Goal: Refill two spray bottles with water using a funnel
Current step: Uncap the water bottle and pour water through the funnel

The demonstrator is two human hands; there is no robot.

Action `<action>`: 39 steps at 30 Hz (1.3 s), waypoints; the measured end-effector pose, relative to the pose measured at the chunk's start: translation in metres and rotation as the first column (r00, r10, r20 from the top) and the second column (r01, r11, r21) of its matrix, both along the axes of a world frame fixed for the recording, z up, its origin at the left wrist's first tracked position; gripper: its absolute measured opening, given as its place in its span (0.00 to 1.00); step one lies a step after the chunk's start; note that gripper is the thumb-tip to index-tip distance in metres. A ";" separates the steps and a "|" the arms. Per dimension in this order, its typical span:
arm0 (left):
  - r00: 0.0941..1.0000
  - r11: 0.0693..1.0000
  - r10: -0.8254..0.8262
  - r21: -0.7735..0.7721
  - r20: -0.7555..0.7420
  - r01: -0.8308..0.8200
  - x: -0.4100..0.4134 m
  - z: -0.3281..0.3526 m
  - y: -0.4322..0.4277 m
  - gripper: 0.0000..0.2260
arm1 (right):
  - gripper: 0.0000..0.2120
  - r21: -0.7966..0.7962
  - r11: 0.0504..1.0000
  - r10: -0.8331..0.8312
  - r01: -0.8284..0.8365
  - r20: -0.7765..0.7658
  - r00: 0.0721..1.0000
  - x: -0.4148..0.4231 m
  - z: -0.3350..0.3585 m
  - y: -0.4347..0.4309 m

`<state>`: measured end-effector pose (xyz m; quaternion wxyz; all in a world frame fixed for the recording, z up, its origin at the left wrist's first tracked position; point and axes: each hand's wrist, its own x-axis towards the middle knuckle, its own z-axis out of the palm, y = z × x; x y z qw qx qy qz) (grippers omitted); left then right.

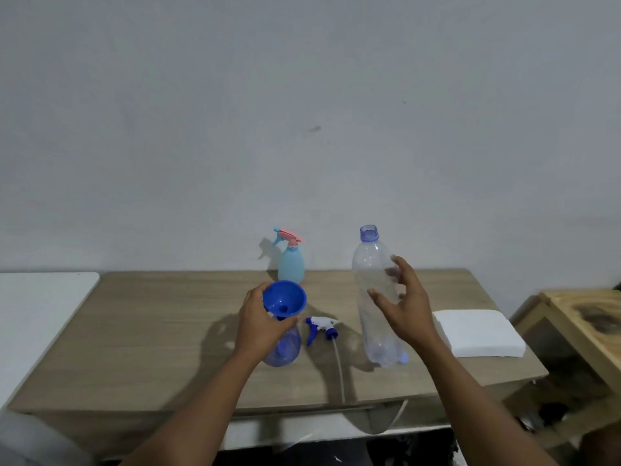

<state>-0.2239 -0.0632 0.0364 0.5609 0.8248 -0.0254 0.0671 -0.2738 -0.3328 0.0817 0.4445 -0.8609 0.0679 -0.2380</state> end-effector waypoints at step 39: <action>0.990 1.000 -0.016 -0.027 -0.141 0.013 0.000 -0.021 0.008 0.44 | 0.48 0.100 0.922 0.386 -0.373 -0.256 0.886 0.033 -0.026 0.132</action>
